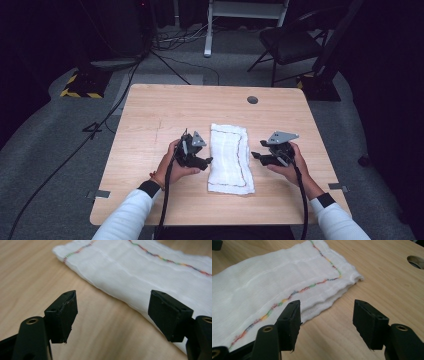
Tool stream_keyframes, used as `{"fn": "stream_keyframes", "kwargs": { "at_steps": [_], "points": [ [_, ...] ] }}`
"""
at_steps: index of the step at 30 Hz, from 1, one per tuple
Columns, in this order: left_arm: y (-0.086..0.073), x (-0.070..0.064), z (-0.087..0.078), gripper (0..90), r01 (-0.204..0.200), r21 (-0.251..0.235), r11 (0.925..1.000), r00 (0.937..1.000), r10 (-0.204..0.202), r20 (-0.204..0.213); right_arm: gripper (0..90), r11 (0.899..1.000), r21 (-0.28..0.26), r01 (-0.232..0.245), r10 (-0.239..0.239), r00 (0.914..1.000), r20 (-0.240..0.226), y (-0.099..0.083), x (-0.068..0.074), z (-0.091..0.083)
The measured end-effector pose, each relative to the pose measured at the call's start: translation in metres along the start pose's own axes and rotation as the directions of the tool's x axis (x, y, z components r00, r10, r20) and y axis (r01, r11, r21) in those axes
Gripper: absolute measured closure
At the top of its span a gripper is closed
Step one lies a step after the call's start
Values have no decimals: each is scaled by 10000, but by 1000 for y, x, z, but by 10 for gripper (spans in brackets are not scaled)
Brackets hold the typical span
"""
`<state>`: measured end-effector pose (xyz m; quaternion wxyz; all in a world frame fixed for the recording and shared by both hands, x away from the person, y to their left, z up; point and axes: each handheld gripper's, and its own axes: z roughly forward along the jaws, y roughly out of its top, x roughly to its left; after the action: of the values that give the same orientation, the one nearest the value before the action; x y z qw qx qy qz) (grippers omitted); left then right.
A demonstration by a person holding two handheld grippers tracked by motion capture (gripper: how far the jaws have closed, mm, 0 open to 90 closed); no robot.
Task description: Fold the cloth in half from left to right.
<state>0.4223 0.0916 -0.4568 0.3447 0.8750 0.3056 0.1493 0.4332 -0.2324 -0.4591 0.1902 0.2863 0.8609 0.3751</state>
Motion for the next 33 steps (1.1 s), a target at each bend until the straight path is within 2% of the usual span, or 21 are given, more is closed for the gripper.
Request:
{"fn": "stream_keyframes", "kwargs": {
  "at_steps": [2, 4, 5, 11, 14, 16, 18, 21, 23, 25, 27, 31, 33],
  "points": [
    [6, 8, 5, 240, 107, -68, 9999, 9999, -106, 91, 405, 10000, 52, 82, -83, 9999, 140, 5, -4, 7],
    [12, 14, 13, 258, 108, 34, 9999, 9993, -107, -359, 409, 9998, 144, 125, -129, 9997, 229, 10, -8, 14],
    [14, 16, 16, 259, 203, 36, 9998, 9990, -202, -396, 419, 9999, 76, 148, -151, 9994, 321, 13, -11, 18],
    [31, 32, 41, 257, 587, -7, 9983, 9973, -586, -447, 424, 9996, 281, -16, 1, 9986, 529, 26, -22, 42],
    [38, 35, 56, 256, 491, 67, 9988, 9973, -486, -555, 421, 9990, 436, -91, 65, 9982, 593, 31, -26, 54],
    [42, 39, 65, 253, 737, 43, 9973, 9962, -734, -470, 420, 9988, 446, -177, 148, 9978, 644, 35, -28, 62],
    [46, 42, 73, 253, 752, 186, 9970, 9953, -740, -620, 418, 9984, 526, -201, 165, 9974, 696, 38, -30, 69],
    [48, 47, 78, 250, 906, 148, 9958, 9929, -892, -783, 419, 9978, 620, -241, 195, 9971, 732, 43, -32, 79],
    [48, 54, 81, 251, 1337, 13, 9910, 9875, -1331, -844, 418, 9972, 648, -375, 331, 9971, 688, 45, -35, 84],
    [48, 57, 85, 248, 1548, -20, 9879, 9837, -1543, -921, 420, 9974, 507, -509, 478, 9970, 608, 44, -38, 89],
    [47, 59, 90, 244, 1411, 103, 9899, 9862, -1396, -890, 407, 9947, 663, -789, 759, 9960, 468, 44, -41, 95],
    [45, 59, 95, 234, 1449, 124, 9894, 9871, -1437, -711, 400, 9922, 843, -918, 867, 9943, 617, 45, -45, 102],
    [45, 60, 97, 228, 1405, 202, 9899, 9878, -1388, -704, 388, 9890, 905, -1168, 1113, 9918, 635, 45, -49, 105]
  ]
}}
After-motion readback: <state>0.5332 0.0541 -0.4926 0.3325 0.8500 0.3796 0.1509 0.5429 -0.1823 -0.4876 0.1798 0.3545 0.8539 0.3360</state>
